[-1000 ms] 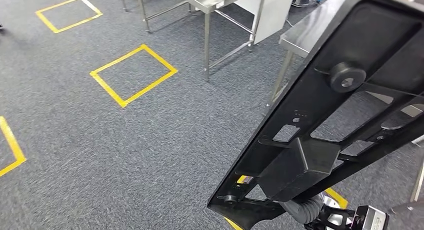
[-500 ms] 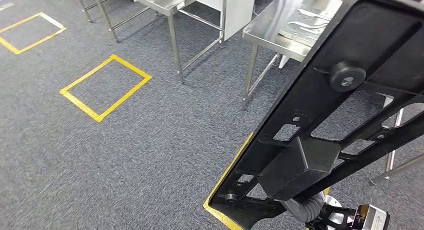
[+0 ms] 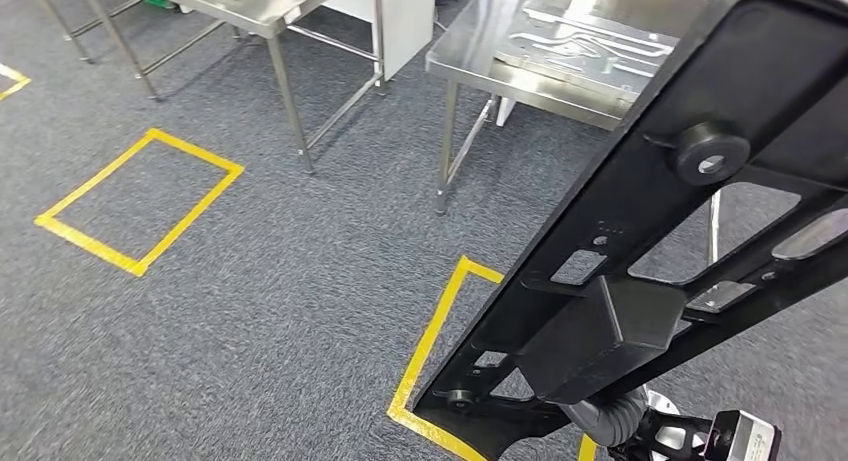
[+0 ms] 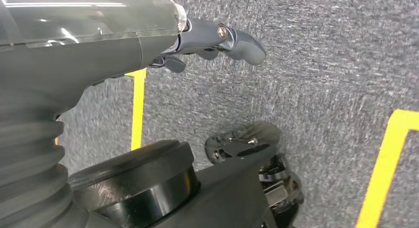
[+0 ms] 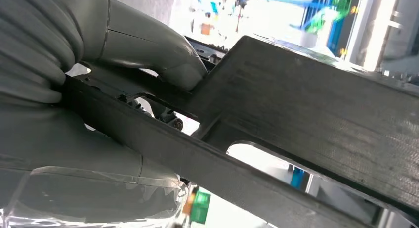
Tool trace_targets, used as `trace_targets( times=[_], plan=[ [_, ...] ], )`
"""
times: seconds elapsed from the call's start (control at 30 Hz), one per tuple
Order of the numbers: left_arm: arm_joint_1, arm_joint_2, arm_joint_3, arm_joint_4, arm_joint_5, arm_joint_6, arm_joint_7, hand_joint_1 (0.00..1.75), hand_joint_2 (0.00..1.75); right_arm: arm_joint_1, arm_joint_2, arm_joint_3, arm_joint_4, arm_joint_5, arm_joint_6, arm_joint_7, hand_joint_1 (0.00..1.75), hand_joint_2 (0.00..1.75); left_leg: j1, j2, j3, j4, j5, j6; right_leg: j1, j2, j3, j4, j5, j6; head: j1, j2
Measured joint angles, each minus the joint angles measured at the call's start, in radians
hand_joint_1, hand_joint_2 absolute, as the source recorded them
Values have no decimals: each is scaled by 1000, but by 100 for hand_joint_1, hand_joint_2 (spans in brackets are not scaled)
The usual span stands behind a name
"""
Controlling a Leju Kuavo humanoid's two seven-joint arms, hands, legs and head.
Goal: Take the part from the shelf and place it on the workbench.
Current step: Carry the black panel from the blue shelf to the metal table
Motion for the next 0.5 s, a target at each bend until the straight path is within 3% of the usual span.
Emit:
trace_targets(
  times=[0.03, 0.07, 0.17, 0.23, 0.3, 0.33, 0.4, 0.43, 0.5],
  plan=[
    [0, 0, 0, 0, 0, 0, 1, 0, 175, 0, 0, 0, 1, 0, 0, 0, 175, 175, -1, 13, 0, 1, -2, 0, -1, -3, -7, 14, 6, 1, 0, 0],
    [0, 1, 0, 0, 0, 0, 1, 0, 175, 0, 0, 0, 1, -1, 0, 0, 175, 175, -2, 25, 2, 1, -3, -1, -1, -6, 8, -14, 30, 1, 0, 0],
    [-3, 1, 0, 0, 0, 1, 2, 0, 175, -6, 0, 0, 2, -3, 0, 3, 175, 175, -6, 53, 9, 5, -13, -9, 6, -58, 116, -221, 117, -12, 0, 0],
    [-4, 1, 0, 0, 0, 2, 3, 0, 175, -11, 1, 0, 2, -6, 0, 6, 175, 175, -10, 68, 14, 7, -19, -19, 14, -76, 142, -275, 127, -25, 0, 0],
    [-5, 2, 0, 0, 0, 3, 3, 0, 175, -12, 1, 0, 2, -11, 0, 8, 175, 175, -10, 84, 17, 6, -23, -30, 14, -53, 140, -278, 130, -35, 0, 0],
    [-6, 2, 0, 0, 0, 4, 2, 0, 175, -12, 1, 0, 2, -13, 0, 8, 175, 175, -9, 77, 17, 13, -31, -36, 12, -43, 141, -282, 133, -40, 0, 0],
    [-8, 2, 0, 0, 0, 4, 2, 0, 175, -14, 1, 0, 2, -16, -2, 9, 175, 175, -5, 33, -9, 81, -76, -45, 5, -23, 145, -291, 140, -50, 0, 0],
    [-7, 2, 0, 0, -2, 4, 2, 0, 175, -15, 1, 0, 2, -16, -3, 10, 175, 175, -2, 6, -36, 146, -110, -48, 5, -13, 145, -292, 140, -53, 0, 0],
    [-6, 3, 0, 0, -6, 4, 4, 0, 175, -16, 1, 0, 2, -15, -9, 13, 175, 175, 0, -15, -100, 275, -161, -54, 5, 10, 143, -290, 141, -55, 0, 0]
  ],
)
